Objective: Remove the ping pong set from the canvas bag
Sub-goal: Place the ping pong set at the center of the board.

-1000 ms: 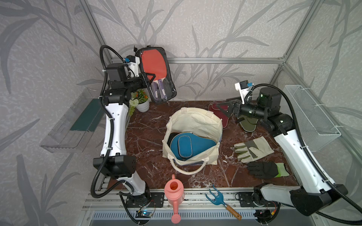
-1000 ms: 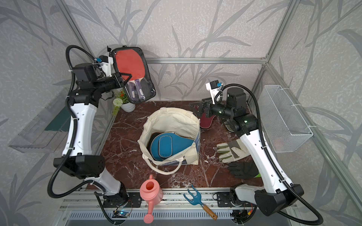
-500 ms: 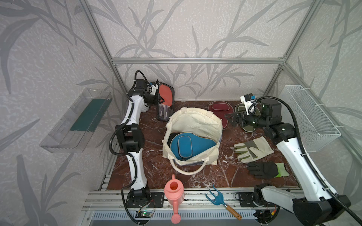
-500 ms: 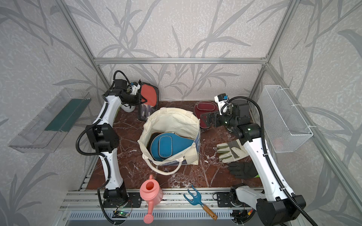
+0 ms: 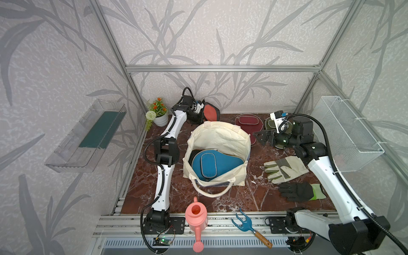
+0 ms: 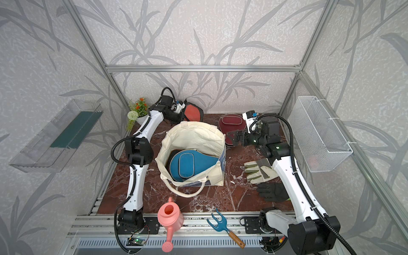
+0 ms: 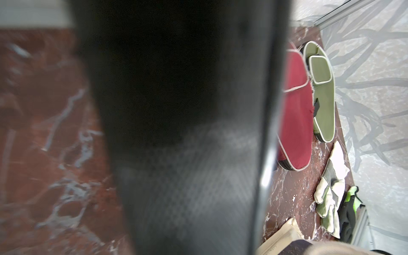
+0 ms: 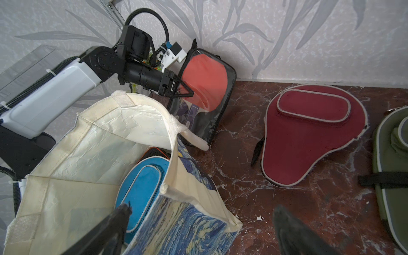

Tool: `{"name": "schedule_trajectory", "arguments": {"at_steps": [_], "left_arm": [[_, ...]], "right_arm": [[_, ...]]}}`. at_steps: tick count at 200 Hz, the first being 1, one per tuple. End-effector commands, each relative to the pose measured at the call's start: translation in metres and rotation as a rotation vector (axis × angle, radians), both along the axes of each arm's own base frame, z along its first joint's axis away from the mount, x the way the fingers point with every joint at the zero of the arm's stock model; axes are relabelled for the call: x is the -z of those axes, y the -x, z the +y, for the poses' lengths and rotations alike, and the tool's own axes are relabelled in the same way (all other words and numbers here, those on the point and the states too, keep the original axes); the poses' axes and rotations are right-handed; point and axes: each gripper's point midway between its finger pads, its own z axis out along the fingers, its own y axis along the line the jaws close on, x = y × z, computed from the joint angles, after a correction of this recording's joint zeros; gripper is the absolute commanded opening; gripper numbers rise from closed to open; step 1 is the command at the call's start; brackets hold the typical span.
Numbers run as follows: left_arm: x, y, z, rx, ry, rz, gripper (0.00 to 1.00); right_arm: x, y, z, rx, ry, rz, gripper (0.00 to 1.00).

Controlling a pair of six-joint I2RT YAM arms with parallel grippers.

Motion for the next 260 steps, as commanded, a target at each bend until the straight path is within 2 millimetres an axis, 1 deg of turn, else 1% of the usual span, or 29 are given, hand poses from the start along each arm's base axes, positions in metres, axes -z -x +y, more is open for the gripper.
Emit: {"name": "schedule_trajectory", "arguments": {"at_steps": [1,27,51,67,86,119,153,171,198,226,251,260], "left_arm": [[-0.008,-0.013,-0.001,-0.047,0.033,-0.021,0.0],[0.01,-0.018,-0.021,-0.037,0.06,-0.009,0.0],[0.039,-0.017,-0.039,-0.025,0.067,0.038,0.0],[0.053,-0.016,-0.046,-0.029,0.063,0.059,0.0],[0.064,-0.015,-0.052,-0.033,0.065,0.078,0.0],[0.072,-0.015,-0.062,-0.038,0.069,0.088,0.0],[0.082,-0.011,-0.085,-0.013,0.098,0.096,0.0],[0.088,-0.013,-0.089,-0.023,0.106,0.101,0.0],[0.087,-0.015,-0.094,-0.029,0.13,0.099,0.0],[0.095,-0.006,-0.109,0.0,0.135,0.125,0.0],[0.104,0.001,-0.114,0.012,0.126,0.147,0.0],[0.104,0.001,-0.115,0.013,0.125,0.149,0.0]], "right_arm": [[-0.007,-0.001,0.002,-0.015,-0.03,-0.03,0.99],[-0.003,-0.001,-0.001,-0.005,-0.029,-0.024,0.99],[-0.001,-0.002,-0.005,0.007,-0.036,-0.016,0.99],[-0.001,-0.001,-0.006,0.007,-0.034,-0.015,0.99],[-0.001,0.0,-0.008,0.011,-0.03,-0.016,0.99],[0.003,-0.002,-0.011,0.015,-0.037,-0.011,0.99],[0.007,-0.004,-0.011,0.015,-0.049,-0.003,0.99],[0.008,-0.004,-0.012,0.015,-0.05,-0.001,0.99],[0.009,-0.003,-0.015,0.018,-0.047,0.0,0.99],[0.012,-0.005,-0.015,0.02,-0.058,0.004,0.99],[0.014,-0.005,-0.015,0.018,-0.064,0.011,0.99],[0.014,-0.005,-0.015,0.017,-0.062,0.009,0.99]]}}
